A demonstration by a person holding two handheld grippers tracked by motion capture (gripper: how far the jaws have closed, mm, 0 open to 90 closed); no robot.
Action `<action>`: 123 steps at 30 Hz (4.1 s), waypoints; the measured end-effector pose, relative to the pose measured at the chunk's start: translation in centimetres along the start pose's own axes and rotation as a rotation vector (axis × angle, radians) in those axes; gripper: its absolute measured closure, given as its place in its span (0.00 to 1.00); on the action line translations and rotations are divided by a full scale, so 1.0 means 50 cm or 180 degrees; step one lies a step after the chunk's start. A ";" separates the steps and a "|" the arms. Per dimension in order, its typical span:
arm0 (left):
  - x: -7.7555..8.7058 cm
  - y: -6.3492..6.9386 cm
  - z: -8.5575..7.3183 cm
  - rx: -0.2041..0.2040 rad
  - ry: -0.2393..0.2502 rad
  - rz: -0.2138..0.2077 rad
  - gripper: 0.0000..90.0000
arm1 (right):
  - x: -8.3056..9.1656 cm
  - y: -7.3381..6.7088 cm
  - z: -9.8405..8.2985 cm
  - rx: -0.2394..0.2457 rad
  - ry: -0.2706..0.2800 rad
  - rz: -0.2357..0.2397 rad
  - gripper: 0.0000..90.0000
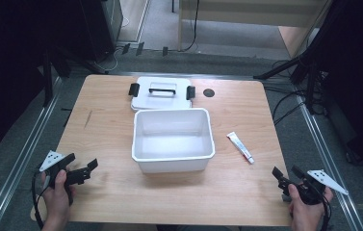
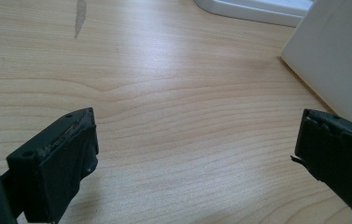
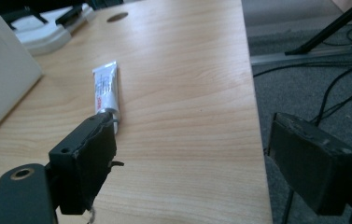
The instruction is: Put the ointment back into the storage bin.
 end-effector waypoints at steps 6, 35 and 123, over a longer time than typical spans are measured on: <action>0.000 -0.001 0.000 0.0022 -0.0011 -0.0017 0.00 | -0.021 -0.029 0.002 0.0187 -0.0323 0.0064 0.21; 0.001 0.000 0.000 0.0038 0.0003 -0.0040 0.00 | -0.090 -0.126 0.002 0.1256 -0.2617 0.0219 0.21; 0.003 0.002 0.001 -0.0006 0.0044 -0.0058 0.00 | -0.235 -0.204 0.107 0.1247 -0.3383 0.0129 0.80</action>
Point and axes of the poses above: each handheld gripper's, and its own axes: x roughly backward along the jaws, z roughly out of its top, y roughly to its right, the point moved 10 cm from there along -x, roughly forward along the jaws, and after that the axes turned 4 degrees about x, right-handed, at the moved point
